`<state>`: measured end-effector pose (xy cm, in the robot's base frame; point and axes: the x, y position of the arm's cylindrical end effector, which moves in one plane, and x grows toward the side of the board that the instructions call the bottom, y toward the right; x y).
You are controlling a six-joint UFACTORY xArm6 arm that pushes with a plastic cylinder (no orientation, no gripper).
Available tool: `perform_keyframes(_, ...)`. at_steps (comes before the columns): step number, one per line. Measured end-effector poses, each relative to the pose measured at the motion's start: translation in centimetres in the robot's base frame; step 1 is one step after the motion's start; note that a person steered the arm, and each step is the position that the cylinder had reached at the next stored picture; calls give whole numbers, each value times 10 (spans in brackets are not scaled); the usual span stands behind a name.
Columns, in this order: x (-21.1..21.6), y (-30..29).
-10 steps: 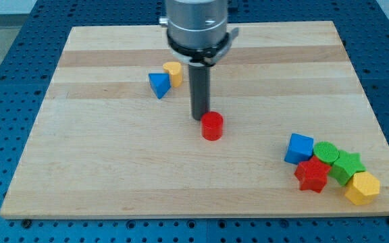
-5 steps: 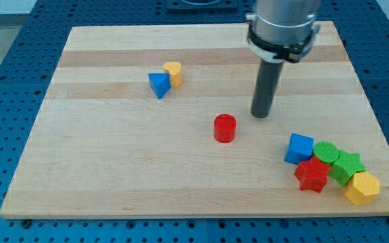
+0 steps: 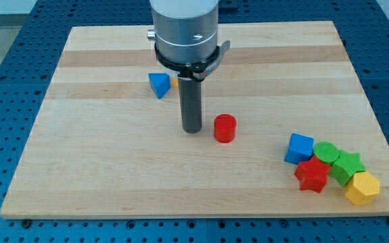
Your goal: Push the red circle into the blue cube
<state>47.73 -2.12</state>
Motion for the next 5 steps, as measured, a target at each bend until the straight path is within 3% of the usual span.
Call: perform_keyframes(5, 1, 84)
